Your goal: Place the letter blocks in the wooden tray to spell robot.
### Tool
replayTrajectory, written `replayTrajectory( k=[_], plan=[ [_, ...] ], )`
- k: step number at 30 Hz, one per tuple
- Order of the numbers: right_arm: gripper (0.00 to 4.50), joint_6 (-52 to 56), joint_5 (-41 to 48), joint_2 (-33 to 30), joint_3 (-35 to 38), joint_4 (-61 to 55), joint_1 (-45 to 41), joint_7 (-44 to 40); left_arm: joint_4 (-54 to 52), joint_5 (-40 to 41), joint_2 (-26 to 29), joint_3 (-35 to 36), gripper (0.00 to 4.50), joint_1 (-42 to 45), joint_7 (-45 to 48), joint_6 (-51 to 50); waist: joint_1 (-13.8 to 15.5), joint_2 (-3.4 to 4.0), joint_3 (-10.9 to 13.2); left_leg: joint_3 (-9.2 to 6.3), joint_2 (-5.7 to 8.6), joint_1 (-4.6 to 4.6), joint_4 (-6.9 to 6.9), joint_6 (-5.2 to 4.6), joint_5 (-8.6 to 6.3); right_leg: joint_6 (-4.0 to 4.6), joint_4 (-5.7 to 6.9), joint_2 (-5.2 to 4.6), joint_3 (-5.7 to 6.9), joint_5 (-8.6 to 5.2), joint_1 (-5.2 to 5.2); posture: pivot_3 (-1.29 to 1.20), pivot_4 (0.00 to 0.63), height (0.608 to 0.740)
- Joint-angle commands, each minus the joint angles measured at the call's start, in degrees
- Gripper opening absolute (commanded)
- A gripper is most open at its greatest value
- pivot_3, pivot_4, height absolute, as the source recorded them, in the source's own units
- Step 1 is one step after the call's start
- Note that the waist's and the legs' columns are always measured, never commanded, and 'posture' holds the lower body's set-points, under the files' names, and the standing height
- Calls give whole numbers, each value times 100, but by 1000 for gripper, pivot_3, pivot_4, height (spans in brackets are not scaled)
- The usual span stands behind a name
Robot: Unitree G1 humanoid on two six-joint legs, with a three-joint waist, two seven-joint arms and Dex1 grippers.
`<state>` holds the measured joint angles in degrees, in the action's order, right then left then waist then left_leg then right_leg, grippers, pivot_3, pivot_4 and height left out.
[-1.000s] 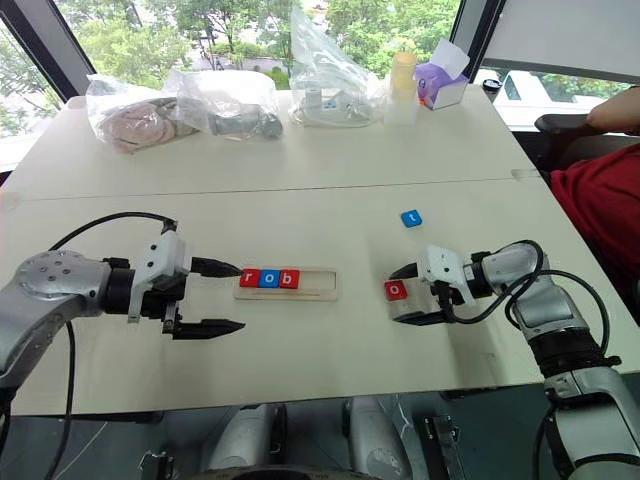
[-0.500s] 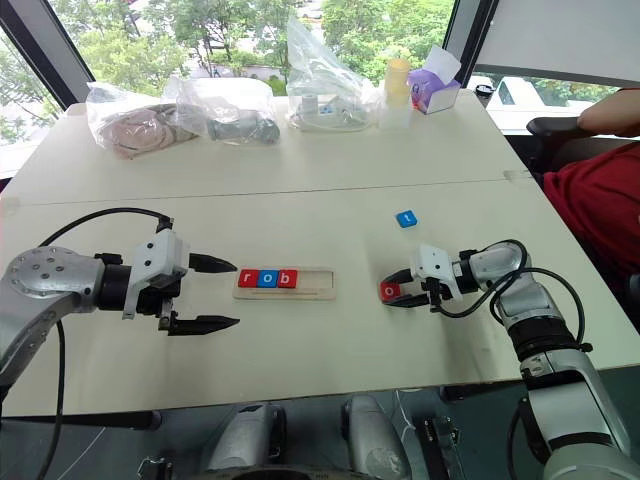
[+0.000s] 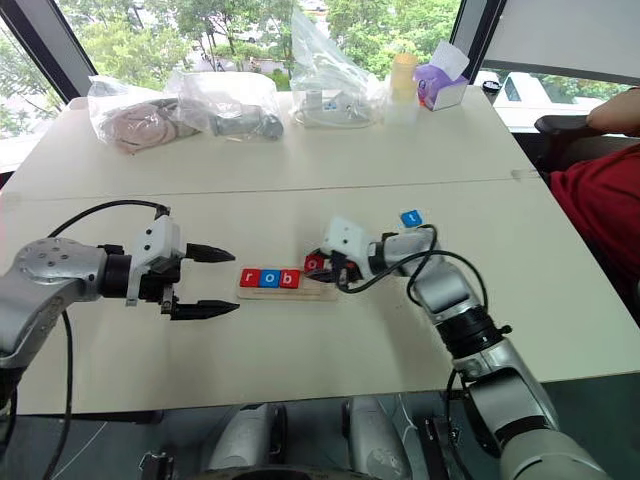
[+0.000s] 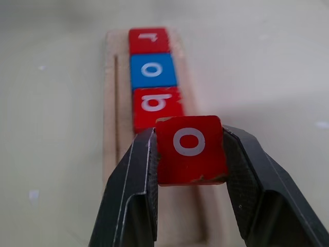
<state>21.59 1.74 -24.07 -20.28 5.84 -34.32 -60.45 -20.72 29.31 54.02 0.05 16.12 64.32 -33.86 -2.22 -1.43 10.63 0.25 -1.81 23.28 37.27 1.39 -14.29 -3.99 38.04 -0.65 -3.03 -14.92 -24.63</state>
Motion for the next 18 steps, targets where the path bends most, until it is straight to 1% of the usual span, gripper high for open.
replayTrajectory(
  k=[1,11,18],
  plan=[
    [1185,187,-17,-42,-15,-415,-25,83,-109,54,9,227,4500,-40,-97,-10,-6,0,0,0,1,0,0,0,0,0,0,0,0,0,0,0,150,740],
    [1185,344,44,-86,-151,-608,48,-35,-253,32,-108,165,4500,-182,-305,-40,-28,0,0,-3,2,-2,-1,0,0,0,1,5,5,0,0,0,150,740],
    [1185,264,-1,-16,-199,-415,-1,22,-300,11,-138,133,4500,-217,-383,-65,-25,-1,0,-4,2,-2,-1,0,0,0,0,5,5,1,1,0,150,740]
  ],
)
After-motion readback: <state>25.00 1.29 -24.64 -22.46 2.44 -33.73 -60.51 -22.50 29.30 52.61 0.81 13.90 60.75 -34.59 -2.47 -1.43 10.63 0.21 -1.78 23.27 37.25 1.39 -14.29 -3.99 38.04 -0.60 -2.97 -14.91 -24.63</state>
